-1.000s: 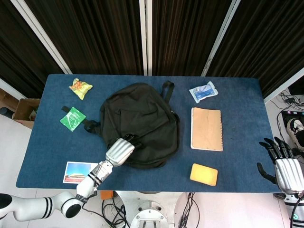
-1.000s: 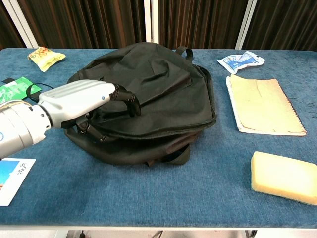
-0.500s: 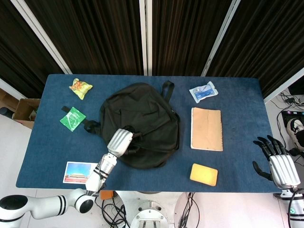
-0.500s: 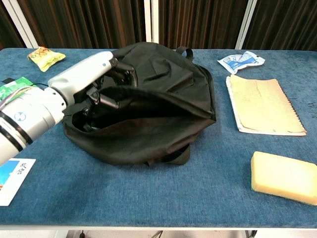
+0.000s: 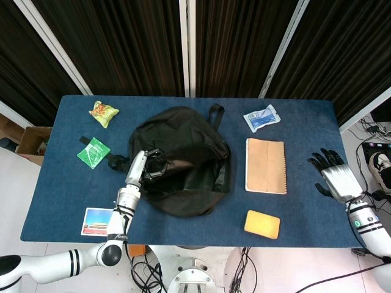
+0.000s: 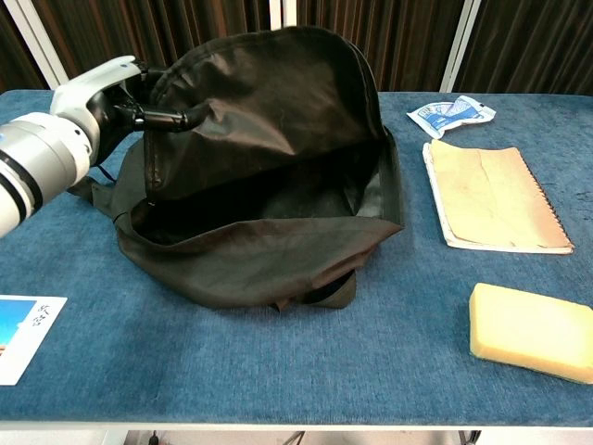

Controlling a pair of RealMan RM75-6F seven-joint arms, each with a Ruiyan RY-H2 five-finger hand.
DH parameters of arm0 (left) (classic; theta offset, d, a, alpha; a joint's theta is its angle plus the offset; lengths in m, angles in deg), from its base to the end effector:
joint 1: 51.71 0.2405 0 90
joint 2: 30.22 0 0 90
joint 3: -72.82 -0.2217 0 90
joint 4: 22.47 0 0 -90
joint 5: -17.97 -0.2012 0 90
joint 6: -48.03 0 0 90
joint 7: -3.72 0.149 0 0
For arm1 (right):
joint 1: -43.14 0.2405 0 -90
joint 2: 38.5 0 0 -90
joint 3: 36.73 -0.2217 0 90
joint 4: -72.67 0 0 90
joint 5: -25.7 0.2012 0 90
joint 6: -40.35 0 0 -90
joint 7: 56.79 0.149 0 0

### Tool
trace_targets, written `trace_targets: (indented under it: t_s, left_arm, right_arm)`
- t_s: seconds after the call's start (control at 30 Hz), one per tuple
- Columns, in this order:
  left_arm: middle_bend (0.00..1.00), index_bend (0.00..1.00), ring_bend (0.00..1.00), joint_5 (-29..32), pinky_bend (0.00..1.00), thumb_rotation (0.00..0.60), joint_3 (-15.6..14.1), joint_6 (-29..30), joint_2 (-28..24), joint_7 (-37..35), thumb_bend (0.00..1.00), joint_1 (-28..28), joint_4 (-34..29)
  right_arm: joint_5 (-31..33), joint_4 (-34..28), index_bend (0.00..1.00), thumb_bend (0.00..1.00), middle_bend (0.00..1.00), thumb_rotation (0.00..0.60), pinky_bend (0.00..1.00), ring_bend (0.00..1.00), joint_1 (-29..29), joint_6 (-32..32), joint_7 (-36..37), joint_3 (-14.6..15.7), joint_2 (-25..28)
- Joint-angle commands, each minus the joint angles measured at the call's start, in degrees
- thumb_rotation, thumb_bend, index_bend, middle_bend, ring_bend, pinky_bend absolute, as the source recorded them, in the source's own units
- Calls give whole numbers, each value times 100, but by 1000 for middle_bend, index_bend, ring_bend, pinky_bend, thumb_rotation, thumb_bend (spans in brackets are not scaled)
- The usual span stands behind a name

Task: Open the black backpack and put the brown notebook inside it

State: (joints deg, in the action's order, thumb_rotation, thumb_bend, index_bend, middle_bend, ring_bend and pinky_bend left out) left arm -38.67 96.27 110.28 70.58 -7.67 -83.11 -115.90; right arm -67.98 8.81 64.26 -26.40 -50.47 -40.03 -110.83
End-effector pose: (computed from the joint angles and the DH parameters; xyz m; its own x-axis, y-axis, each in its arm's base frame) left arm -0.0902 0.3014 -0.0158 -0.5765 0.2528 0.7770 0.8113 0.0640 0.5811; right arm -0.3026 -0.2778 0.1219 0.6644 -0.1171 0.7381 -0.7346 -0.2842 0.6162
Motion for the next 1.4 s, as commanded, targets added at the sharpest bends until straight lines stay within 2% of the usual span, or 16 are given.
trace_targets:
  t_s: [0.03, 0.13, 0.37, 0.67, 0.87, 1.07, 1.4]
  left_arm:
    - [679, 662, 528, 569, 338, 600, 284, -288, -218, -274, 564, 66, -277]
    - [679, 662, 528, 748, 338, 600, 328, -388, -283, -387, 565, 73, -335]
    - [679, 662, 528, 858, 338, 600, 309, -510, -358, -510, 567, 58, -386]
    - [679, 662, 528, 890, 326, 600, 270, -644, -399, -707, 567, 42, -356]
    - [679, 662, 528, 864, 325, 600, 219, -670, -410, -779, 567, 42, -327]
    - [679, 661, 524, 858, 322, 600, 188, -692, -440, -864, 565, 61, -310]
    - [678, 660, 523, 776, 322, 600, 130, -718, -510, -1010, 565, 116, -337]
  right_arm:
    - [-148, 851, 226, 193, 162, 600, 155, 44, 499, 482, 152, 67, -579]
    - [-219, 1416, 226, 180, 161, 600, 154, 44, 704, 596, 290, 138, -993]
    - [-311, 2290, 226, 129, 148, 600, 155, 44, 934, 633, 579, 304, -1656]
    - [-397, 3112, 222, 126, 134, 600, 142, 44, 1072, 344, 864, 454, -2263]
    - [-615, 3132, 222, 100, 135, 600, 138, 44, 1205, -132, 1024, 586, -2515]
    - [-753, 2913, 222, 93, 144, 600, 138, 44, 1406, -258, 799, 670, -2694]
    - [-561, 2740, 222, 169, 158, 600, 139, 44, 1277, -250, 746, 718, -2480]
